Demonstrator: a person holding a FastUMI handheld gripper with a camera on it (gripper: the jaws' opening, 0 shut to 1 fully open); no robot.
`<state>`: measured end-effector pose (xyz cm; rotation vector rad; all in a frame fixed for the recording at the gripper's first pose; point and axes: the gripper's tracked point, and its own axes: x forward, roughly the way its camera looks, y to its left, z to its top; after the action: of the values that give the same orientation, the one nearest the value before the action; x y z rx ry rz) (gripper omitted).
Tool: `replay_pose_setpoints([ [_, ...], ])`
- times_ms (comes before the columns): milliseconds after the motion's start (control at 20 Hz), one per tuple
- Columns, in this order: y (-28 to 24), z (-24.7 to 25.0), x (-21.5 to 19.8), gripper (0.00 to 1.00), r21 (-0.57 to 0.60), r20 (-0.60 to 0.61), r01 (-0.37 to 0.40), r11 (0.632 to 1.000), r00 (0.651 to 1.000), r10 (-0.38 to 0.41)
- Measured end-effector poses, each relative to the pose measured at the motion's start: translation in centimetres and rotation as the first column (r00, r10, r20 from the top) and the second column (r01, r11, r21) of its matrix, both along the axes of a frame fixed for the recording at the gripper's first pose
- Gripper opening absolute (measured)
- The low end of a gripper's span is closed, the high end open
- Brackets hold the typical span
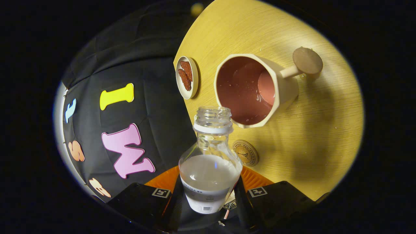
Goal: Take the bottle from table, then pour the juice into the cup, finally place the bottle on the coaster
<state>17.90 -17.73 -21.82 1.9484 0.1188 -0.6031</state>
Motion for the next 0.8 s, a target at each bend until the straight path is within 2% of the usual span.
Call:
replay_pose_setpoints([
  [350,-0.3,0.3,-0.2,0.72,0.095,0.009,0.035,0.995,0.999,-0.037],
  [800,-0.9,1.1,-0.9,0.72,0.215,0.039,0.030,0.976,0.998,-0.039],
])
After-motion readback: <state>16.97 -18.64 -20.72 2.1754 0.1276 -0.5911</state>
